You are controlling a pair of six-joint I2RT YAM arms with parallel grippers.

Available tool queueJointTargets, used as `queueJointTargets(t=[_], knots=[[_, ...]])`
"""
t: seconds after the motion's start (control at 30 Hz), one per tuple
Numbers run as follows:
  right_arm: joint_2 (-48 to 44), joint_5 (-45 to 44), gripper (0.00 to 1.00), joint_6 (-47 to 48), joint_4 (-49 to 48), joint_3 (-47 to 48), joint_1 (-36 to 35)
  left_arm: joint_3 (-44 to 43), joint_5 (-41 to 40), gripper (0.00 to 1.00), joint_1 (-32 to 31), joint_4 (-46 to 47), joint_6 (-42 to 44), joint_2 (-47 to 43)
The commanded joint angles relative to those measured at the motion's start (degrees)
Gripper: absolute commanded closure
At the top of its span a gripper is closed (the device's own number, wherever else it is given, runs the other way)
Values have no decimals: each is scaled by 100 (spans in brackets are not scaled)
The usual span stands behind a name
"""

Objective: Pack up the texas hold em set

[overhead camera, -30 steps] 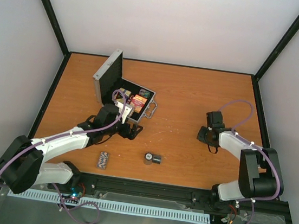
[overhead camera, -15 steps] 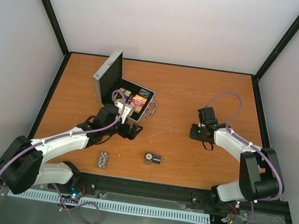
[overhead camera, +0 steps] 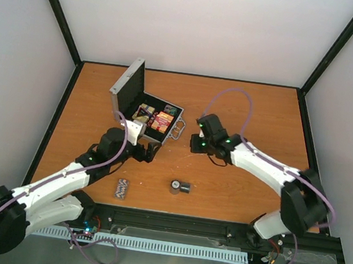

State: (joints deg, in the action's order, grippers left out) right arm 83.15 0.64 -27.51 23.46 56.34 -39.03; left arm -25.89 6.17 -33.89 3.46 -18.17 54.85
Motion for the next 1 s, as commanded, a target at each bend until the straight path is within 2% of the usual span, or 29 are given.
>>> queueJointTargets(t=[0.0,0.3,0.6,0.8,0.97], knots=[[964,94,81,-256,-216,314,-356,141,-499,0,16,159,-151,-489],[2175,-93,81,-192,-83,1033,-956,103,-621,0,14,72,-148,-504],[2750,-222,75,-78,76,1476,-1114,85,-638,0,14,23,-103,-490],[2825,-305,61,-68,88,1516,-1114,59,-588,0,15,23,-83,-399],[2422,-623,45,-37,35,1366,-1112,-10,-212,1,14,104,32,-155]])
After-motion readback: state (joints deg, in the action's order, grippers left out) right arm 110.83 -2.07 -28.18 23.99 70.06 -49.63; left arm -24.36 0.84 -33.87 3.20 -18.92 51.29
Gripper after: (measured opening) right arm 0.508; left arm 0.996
